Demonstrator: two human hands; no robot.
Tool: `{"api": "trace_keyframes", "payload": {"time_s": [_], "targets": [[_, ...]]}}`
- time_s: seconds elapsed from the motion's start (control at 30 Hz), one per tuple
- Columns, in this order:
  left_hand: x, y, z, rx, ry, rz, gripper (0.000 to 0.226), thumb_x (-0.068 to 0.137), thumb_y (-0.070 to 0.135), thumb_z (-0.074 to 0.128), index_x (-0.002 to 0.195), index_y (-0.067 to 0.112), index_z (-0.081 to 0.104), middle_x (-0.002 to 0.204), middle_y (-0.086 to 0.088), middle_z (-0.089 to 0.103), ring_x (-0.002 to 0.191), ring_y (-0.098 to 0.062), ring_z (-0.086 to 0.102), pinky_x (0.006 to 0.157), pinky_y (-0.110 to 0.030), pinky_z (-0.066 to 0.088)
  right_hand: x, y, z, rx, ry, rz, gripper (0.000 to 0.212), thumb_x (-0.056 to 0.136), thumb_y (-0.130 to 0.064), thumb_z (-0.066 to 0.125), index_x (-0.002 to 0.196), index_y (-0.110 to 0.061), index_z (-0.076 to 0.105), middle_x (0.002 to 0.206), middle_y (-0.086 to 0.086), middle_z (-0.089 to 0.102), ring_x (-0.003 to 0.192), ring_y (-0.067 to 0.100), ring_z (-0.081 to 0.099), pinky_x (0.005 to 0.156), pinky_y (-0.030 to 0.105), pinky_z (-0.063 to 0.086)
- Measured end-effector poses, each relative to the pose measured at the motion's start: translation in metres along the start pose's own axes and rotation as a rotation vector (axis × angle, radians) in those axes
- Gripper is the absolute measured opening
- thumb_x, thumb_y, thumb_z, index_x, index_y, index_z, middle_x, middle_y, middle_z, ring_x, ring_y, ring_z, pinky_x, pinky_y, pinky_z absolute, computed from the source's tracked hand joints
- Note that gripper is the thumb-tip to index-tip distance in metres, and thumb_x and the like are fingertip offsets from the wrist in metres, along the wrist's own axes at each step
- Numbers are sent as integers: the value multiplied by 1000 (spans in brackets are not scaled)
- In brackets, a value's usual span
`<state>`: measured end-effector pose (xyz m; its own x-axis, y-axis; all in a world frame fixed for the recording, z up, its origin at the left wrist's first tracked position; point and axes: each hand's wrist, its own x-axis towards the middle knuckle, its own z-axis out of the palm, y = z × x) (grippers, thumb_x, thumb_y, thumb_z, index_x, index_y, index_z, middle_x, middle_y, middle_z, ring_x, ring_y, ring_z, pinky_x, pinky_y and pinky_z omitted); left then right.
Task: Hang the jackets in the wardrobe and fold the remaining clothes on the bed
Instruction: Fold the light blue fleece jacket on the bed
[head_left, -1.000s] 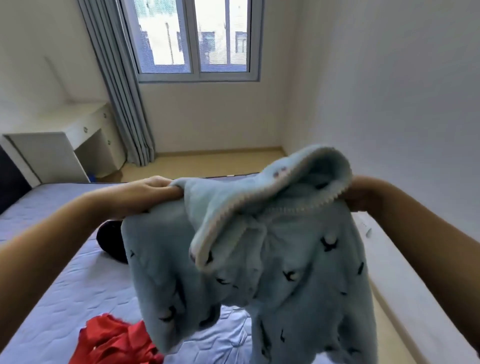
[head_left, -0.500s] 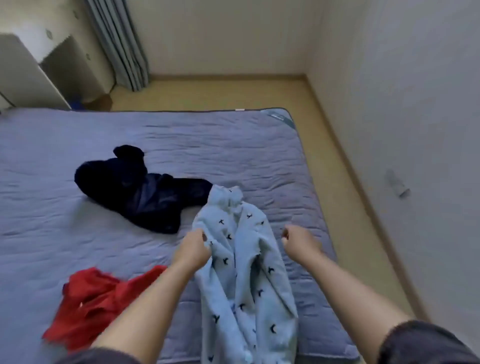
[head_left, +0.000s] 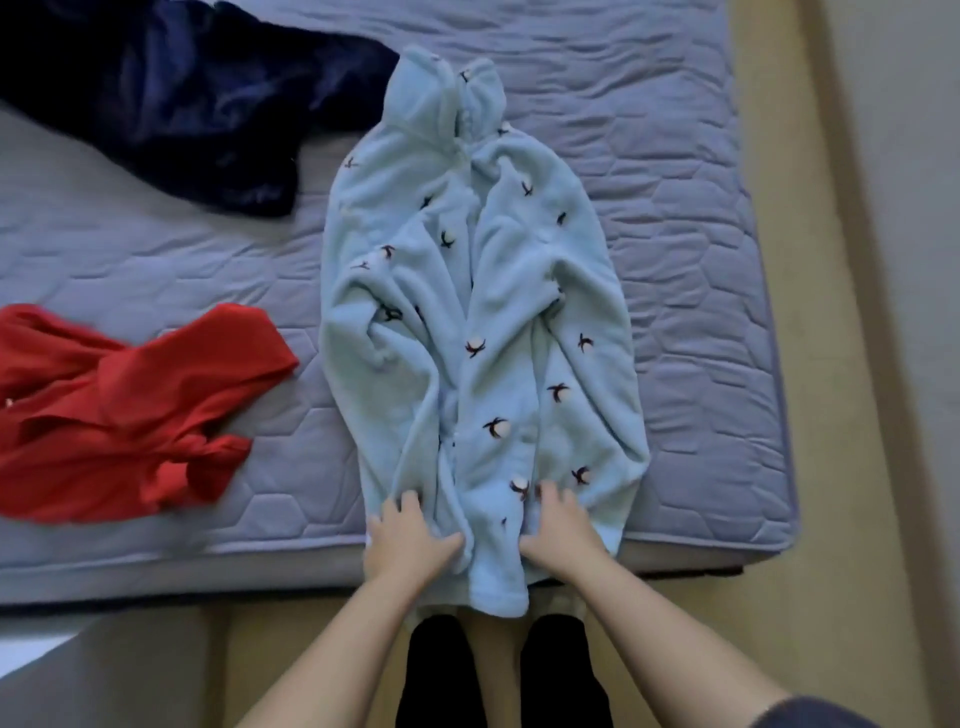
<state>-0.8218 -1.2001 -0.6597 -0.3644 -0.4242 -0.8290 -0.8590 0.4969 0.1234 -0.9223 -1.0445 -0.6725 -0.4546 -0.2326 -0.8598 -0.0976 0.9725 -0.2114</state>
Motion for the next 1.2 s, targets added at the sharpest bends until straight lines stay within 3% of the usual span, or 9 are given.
{"api": "trace_keyframes", "payload": {"time_s": [0.13, 0.3, 0.5, 0.63, 0.73, 0.8, 0.87, 1.07, 1.2], "targets": [[14, -3, 27, 96, 256, 44, 72, 71, 55, 64, 126, 16, 38, 125, -8, 40, 121, -28, 37, 94, -39, 41, 20, 14, 21, -236, 229, -139, 44, 87, -27, 55, 124, -18, 34, 116, 8, 44, 105, 34, 51, 75, 39, 42], [11, -43, 23, -162, 309, -13, 40, 81, 11, 62, 117, 9, 45, 115, -13, 41, 83, -33, 50, 67, -43, 45, 14, 61, -28, -573, 332, -284, 23, 87, -15, 52, 110, -18, 51, 110, 9, 50, 91, 31, 58, 73, 36, 38], [1, -90, -17, 311, 500, -251, 41, 77, 13, 65, 117, 11, 56, 135, -17, 43, 130, -37, 33, 103, -61, 23, -11, 103, -83, -1152, 220, 61, 31, 99, -15, 29, 125, -20, 45, 121, 5, 46, 112, 24, 46, 92, 36, 33], [-4, -65, -2, 339, 337, 290, 52, 70, 35, 70, 111, 12, 48, 103, -9, 50, 93, -34, 55, 72, -45, 47, -12, 70, -33, -807, 109, -178, 65, 83, -39, 61, 136, -20, 28, 123, 5, 41, 114, 27, 45, 87, 40, 38], [-9, -45, 37, 545, 90, 156, 95, 70, 60, 66, 139, 23, 13, 125, -4, 32, 103, -25, 46, 70, -35, 47, -10, 45, 19, -638, 59, -70, 101, 75, -45, 71, 148, -18, 6, 126, 7, 37, 113, 28, 45, 83, 39, 43], [-9, -41, 54, 644, 133, 76, 86, 82, 46, 63, 143, 22, 7, 133, -7, 28, 103, -26, 44, 68, -33, 45, -3, 42, 37, -611, 209, -61, 81, 84, -30, 60, 148, -13, 13, 123, 6, 42, 108, 25, 49, 79, 36, 44], [0, -42, 52, 594, 252, 121, 46, 92, 19, 50, 134, 15, 34, 124, -11, 42, 96, -28, 52, 63, -36, 46, 6, 52, 37, -596, 302, -144, 62, 89, -22, 47, 145, -13, 23, 119, 4, 49, 101, 24, 58, 75, 35, 43], [1, -100, -17, 569, 309, 161, 12, 90, -1, 47, 99, -1, 55, 97, -22, 54, 85, -40, 59, 58, -45, 45, -22, 122, -34, -513, 157, -46, 52, 89, -21, 42, 141, -22, 33, 110, 3, 63, 90, 30, 62, 62, 33, 39], [-25, -123, -29, 331, 138, -292, 21, 84, 18, 49, 103, 13, 58, 110, -15, 56, 96, -35, 58, 71, -35, 44, -51, 130, -40, 467, -90, 203, 17, 96, -24, 43, 95, -17, 59, 99, 12, 69, 68, 25, 63, 59, 28, 46]]}}
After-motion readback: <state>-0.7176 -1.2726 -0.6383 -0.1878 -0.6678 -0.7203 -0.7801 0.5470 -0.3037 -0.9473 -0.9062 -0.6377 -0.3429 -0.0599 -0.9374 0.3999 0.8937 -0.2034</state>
